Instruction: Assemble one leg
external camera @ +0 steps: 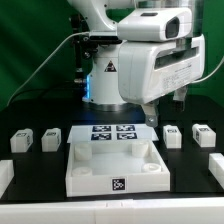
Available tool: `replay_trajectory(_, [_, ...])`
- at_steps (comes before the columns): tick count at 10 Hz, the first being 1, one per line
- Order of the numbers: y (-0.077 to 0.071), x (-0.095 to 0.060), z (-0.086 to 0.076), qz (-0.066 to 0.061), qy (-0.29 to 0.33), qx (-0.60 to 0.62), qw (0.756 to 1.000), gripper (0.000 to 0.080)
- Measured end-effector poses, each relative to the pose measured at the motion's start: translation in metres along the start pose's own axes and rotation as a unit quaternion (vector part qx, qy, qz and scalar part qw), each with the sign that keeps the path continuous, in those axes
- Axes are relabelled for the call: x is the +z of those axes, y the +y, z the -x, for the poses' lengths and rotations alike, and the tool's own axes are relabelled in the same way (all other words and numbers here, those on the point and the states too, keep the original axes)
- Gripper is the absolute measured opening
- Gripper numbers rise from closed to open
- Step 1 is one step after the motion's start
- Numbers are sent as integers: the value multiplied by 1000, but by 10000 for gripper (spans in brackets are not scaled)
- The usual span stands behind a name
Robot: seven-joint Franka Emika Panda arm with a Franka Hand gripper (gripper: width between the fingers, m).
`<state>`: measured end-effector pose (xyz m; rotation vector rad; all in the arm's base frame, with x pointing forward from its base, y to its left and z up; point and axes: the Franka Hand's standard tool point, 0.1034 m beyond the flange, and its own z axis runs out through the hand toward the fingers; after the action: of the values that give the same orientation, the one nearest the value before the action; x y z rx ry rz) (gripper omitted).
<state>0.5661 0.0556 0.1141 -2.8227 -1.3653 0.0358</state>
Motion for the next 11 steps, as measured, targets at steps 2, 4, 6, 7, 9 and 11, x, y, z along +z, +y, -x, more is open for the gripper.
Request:
replay_trajectory(2, [0,0,0,0,0,0,1000,650])
replay_trajectory(4, [0,0,0,0,0,0,1000,650])
replay_trajectory(6, [0,1,0,0,0,-14,1000,650])
replay_trajectory(7, [-2,1,2,2,2,-43,999,650])
replay_trajectory(9, [-36,15,41,10,7,-126,992,650])
replay_trajectory(11, [-50,27,82,5,2,-289,957,650])
